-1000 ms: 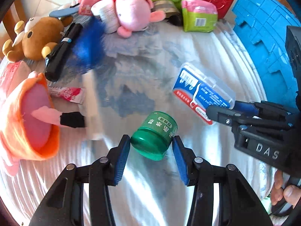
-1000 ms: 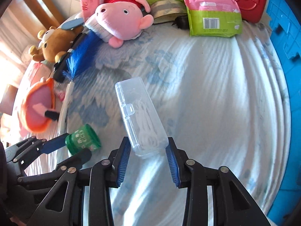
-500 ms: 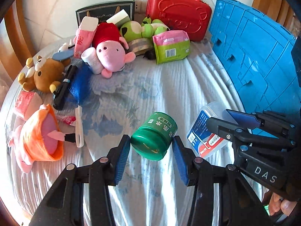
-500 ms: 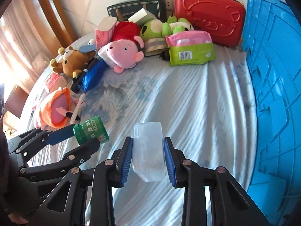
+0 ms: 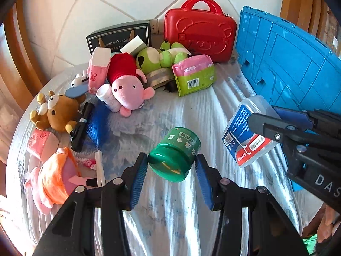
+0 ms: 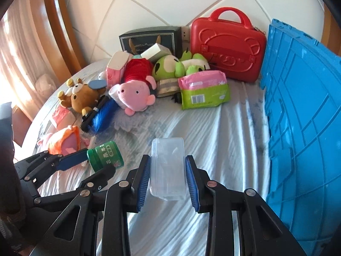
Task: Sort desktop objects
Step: 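Carry the green jar in the left tool and clear box in the right into the blue bin, release, then return both tools from the bin to the bed, then grasp the pink pig plush in orange shirt with both tools, then carry the pig plush with both tools into the blue bin and release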
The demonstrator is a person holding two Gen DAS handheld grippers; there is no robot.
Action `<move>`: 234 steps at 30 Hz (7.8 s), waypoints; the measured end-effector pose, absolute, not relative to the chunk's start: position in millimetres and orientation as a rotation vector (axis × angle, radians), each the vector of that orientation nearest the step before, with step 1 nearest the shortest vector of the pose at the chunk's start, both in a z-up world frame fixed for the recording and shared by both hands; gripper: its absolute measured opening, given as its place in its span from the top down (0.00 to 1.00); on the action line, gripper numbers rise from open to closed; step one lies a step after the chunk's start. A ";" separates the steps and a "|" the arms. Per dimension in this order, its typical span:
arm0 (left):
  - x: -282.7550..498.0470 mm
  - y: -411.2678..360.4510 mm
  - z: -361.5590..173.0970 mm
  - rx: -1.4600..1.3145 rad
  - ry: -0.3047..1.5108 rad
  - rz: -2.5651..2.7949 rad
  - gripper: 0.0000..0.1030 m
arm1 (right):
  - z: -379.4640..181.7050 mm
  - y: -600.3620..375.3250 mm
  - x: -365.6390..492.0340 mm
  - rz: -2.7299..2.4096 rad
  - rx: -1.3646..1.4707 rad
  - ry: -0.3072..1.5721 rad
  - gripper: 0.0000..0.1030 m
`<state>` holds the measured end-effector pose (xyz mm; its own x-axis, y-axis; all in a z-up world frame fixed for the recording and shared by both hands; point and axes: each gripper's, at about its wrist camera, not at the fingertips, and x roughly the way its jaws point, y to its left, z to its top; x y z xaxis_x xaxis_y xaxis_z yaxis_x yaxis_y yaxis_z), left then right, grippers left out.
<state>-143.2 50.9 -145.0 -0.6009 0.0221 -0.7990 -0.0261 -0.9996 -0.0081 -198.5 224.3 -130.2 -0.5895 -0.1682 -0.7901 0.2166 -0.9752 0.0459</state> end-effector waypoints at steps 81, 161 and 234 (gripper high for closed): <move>-117.4 237.9 27.5 -0.876 0.145 2.659 0.24 | 66.2 424.3 -37.2 -3.282 0.753 -0.192 0.00; -126.6 -240.3 -293.0 -1.976 -0.159 2.627 0.27 | -304.0 -103.5 -285.1 -1.935 1.683 0.112 0.00; -201.4 427.7 17.2 -1.024 0.543 2.178 0.28 | 58.9 557.4 -80.0 -3.495 1.298 -0.376 0.00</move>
<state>-201.4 427.7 17.2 -0.4745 0.3883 -0.7900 -0.7137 -0.6951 0.0870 -80.0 557.4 58.9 -0.6036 0.4674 -0.6459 -0.5943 -0.8038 -0.0264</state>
